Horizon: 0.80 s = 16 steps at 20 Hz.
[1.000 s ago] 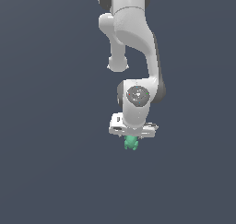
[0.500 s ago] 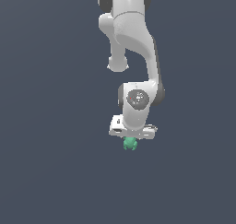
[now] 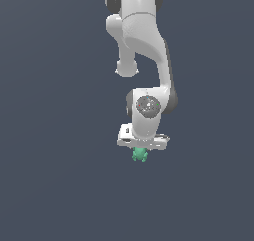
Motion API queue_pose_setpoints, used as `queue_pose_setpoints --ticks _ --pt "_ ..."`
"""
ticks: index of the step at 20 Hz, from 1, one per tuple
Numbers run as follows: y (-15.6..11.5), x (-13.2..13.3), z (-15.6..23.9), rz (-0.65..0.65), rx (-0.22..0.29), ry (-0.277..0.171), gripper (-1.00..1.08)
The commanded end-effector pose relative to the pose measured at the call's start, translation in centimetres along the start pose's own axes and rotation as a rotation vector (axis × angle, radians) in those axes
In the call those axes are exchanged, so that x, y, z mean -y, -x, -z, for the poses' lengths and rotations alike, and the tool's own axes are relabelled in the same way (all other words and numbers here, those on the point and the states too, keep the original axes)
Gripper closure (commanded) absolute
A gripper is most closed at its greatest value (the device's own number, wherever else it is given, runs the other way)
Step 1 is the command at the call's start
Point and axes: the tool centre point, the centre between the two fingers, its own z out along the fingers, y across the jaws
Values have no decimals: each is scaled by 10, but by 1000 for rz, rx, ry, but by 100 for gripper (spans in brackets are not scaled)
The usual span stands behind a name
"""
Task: Pick up the object and move it to a goal position.
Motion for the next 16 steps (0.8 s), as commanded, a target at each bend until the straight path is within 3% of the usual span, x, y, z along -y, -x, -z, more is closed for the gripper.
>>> queue_pose_setpoints --ticks 1,9,16 --pt "2 0 1 0 0 0 108" --pt "21 6 14 0 0 0 108" --pt "55 17 37 0 0 0 108"
